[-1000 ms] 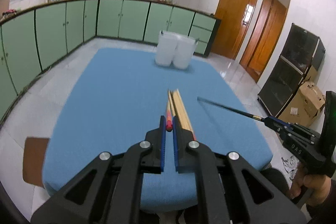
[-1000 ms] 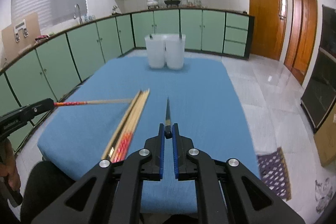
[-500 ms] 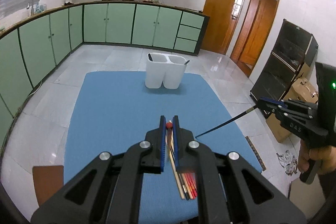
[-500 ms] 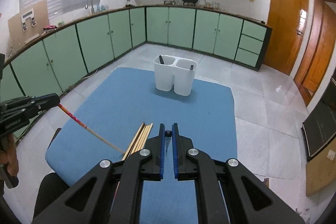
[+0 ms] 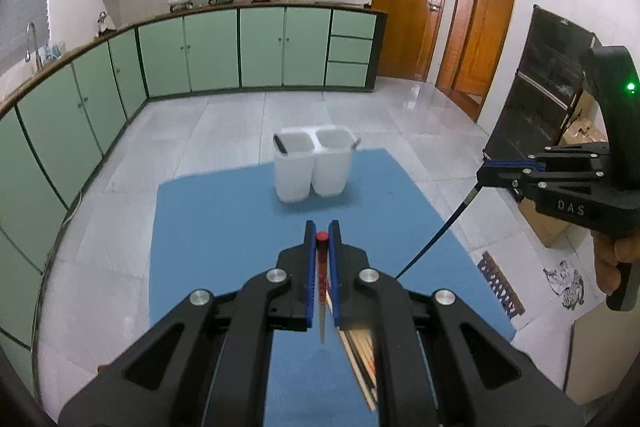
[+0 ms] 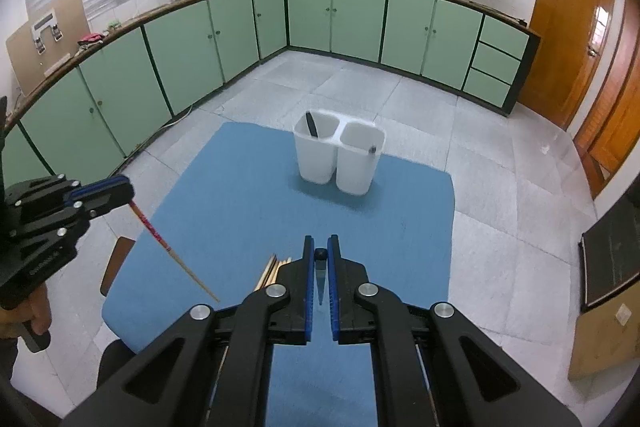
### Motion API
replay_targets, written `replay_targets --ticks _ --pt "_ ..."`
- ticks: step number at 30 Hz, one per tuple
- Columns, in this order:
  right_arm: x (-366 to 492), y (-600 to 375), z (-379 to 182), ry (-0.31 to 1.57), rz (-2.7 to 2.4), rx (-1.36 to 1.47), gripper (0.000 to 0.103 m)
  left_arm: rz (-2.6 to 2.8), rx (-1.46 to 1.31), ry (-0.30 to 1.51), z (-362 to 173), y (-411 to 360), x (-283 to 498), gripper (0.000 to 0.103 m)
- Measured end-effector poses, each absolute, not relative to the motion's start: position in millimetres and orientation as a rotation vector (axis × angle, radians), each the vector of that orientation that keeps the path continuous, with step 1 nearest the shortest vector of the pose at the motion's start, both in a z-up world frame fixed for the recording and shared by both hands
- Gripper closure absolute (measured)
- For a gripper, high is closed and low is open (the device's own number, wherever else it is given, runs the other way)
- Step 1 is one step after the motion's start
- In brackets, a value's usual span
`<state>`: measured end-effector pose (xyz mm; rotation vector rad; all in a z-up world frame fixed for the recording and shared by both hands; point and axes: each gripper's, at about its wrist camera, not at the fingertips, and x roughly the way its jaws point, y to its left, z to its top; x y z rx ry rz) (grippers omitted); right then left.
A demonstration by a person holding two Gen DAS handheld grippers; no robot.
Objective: Organize utensils
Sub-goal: 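Lower the chopsticks into the white holder with both tools and release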
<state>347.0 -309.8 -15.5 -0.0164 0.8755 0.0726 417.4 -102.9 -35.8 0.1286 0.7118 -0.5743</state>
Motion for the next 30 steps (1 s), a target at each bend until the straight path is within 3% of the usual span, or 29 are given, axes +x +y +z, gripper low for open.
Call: replay_targets --ticks 17,23,30 --pt "471 -333 99 0.743 -0.026 0.037 0.097 -0.489 0.062 0.510 84 -174 540 0.098" --pt "530 -351 68 0.746 -0.060 0.055 0.097 -0.468 0.085 0.484 68 -211 588 0.098" --pt "569 -377 -2 0.830 -0.071 0.089 0.097 -0.465 0.090 0.596 -7 -227 632 0.098"
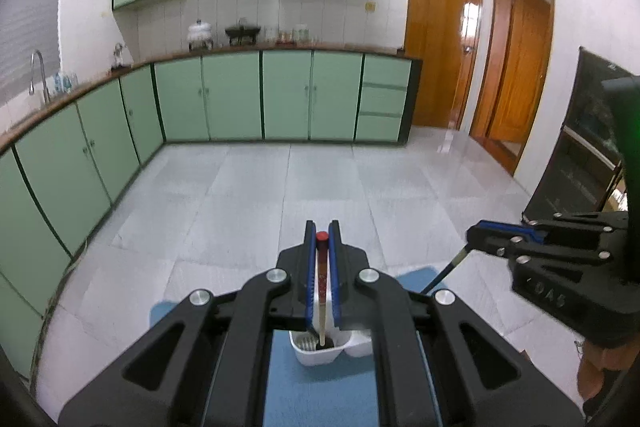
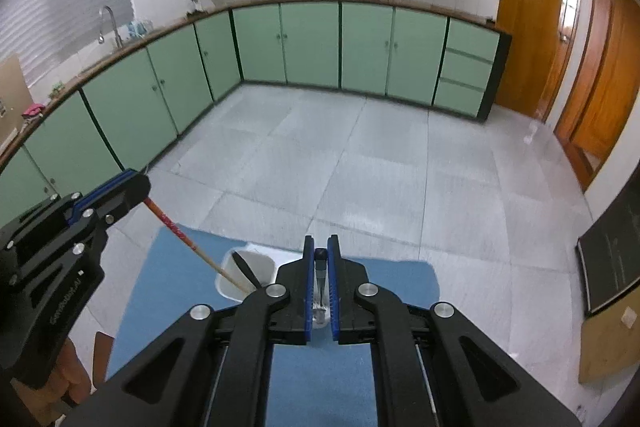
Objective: Organize utensils
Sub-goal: 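Lower the chopsticks into the white holder with both tools and release, then return both tools to the chopstick bundle on the table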
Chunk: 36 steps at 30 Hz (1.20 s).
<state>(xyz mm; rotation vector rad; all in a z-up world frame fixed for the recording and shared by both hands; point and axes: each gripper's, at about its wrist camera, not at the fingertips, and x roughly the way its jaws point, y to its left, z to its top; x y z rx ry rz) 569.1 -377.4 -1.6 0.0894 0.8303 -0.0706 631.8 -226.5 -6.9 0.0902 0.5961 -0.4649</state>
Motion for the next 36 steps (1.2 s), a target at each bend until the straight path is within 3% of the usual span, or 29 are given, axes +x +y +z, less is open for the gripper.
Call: replay_targets --ticks 6,8,16,19,22,31,36 --pt "564 -388 -20 0.835 -0.072 0.095 0.094 -0.443 0.106 0.636 -27 -211 637 0.092" --pt "557 -390 -15 0.825 -0.071 0.096 0.092 -0.427 0.104 0.626 -22 -201 632 0.074" --pt "489 -381 6 0.739 -0.064 0.048 0.080 -0.399 0.118 0.600 -1 -144 575 0.044" --pt "441 -372 -7 0.709 -0.041 0.017 0.079 -0.400 0.119 0.608 -13 -114 539 0.040" --pt "381 -363 -44 0.685 -0.026 0.015 0.071 -0.391 0.117 0.587 -35 -81 491 0.037" --pt "235 -285 -208 0.748 0.033 0.057 0.071 -0.316 0.056 0.584 -140 -19 351 0.014" --pt "203 -232 -261 0.782 0.072 -0.048 0.071 -0.345 0.062 0.692 -202 -27 308 0.014"
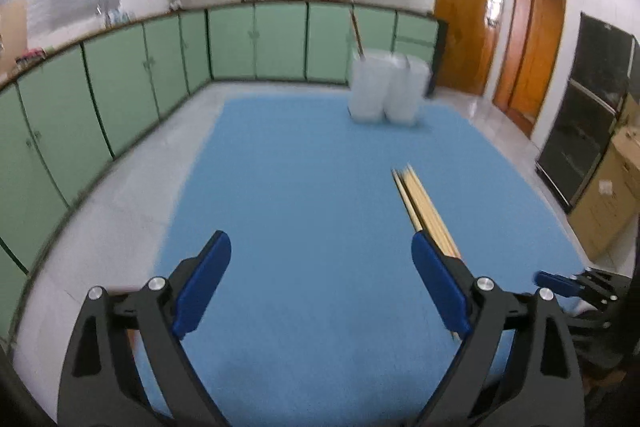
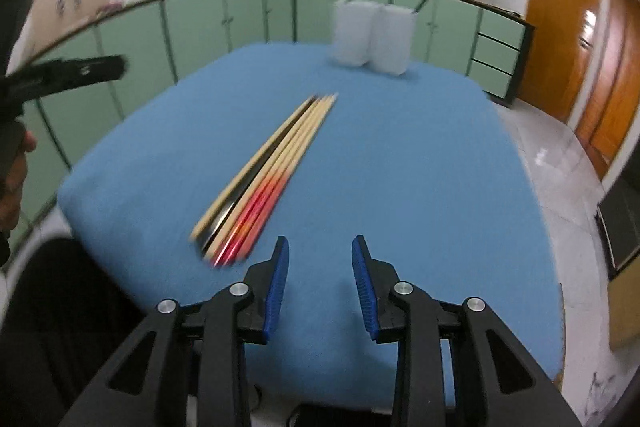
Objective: Organize utensils
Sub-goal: 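Return both tools to the chopstick bundle on the table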
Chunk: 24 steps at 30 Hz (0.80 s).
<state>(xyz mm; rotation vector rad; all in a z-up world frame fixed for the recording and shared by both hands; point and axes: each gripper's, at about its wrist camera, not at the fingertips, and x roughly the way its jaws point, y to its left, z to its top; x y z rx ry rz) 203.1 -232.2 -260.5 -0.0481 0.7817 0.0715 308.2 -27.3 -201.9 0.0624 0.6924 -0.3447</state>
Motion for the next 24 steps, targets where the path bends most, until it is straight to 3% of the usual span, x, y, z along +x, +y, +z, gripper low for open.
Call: replay_targets --ticks 16,20,24 --pt "215 -207 -283 0.722 0.107 -0.098 0.068 -0.364 0.051 0.740 -240 -24 287 0.014" --pt "218 -224 -282 0.731 0.080 -0.066 0.091 -0.415 0.081 0.754 -251 -42 280 0.014" --pt "216 -244 -283 0.736 0.041 -0.052 0.097 -0.444 0.128 0.768 -264 -65 275 0.014"
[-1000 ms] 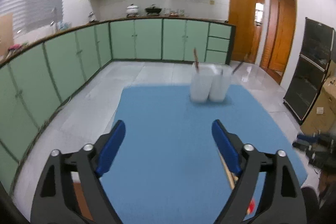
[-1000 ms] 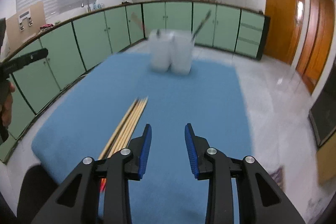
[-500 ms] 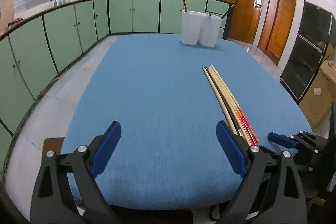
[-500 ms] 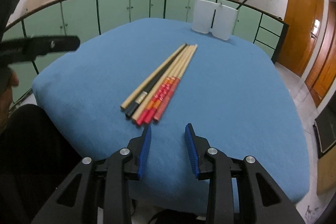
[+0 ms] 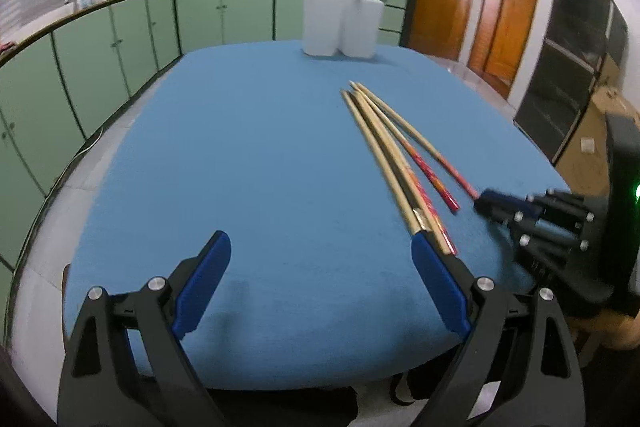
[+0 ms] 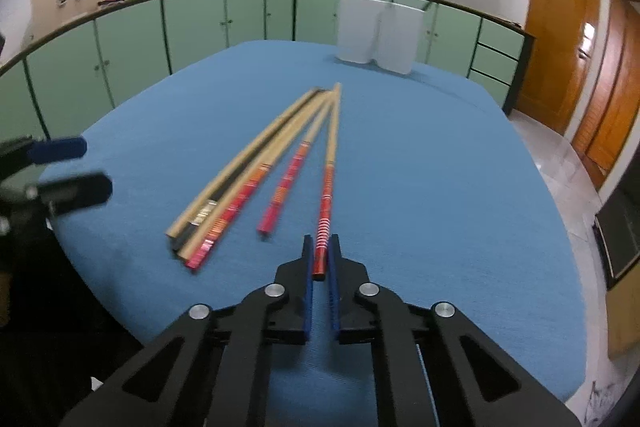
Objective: Organize utensils
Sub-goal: 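Return both tools to the chopstick bundle on the table, then grasp a red-patterned chopstick with the right tool while the left tool grasps a plain one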
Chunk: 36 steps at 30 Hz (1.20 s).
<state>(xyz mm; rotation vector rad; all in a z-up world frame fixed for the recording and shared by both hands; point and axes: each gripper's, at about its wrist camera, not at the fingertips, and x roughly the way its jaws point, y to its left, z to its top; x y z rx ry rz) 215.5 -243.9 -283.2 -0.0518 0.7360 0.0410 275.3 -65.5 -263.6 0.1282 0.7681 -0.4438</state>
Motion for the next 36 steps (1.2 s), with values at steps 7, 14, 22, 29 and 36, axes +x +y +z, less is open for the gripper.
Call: replay_targets --ticks 7,14,22,29,36 --pt "209 -270 -284 0.739 0.007 -0.012 0.097 -0.432 0.207 0.824 -287 -95 281 0.014" --pt "207 -277 -284 0.735 0.009 0.016 0.097 -0.424 0.219 0.819 -291 -111 285 0.014" --pt "208 -278 -285 0.732 0.003 0.020 0.097 -0.369 0.189 0.816 -289 -105 288 0.013" --pt "208 -277 -285 0.731 -0.001 0.021 0.095 -0.407 0.184 0.820 -285 -106 279 0.014" --pt "207 -276 -285 0.729 -0.004 0.019 0.094 -0.344 0.174 0.807 -289 -110 286 0.018"
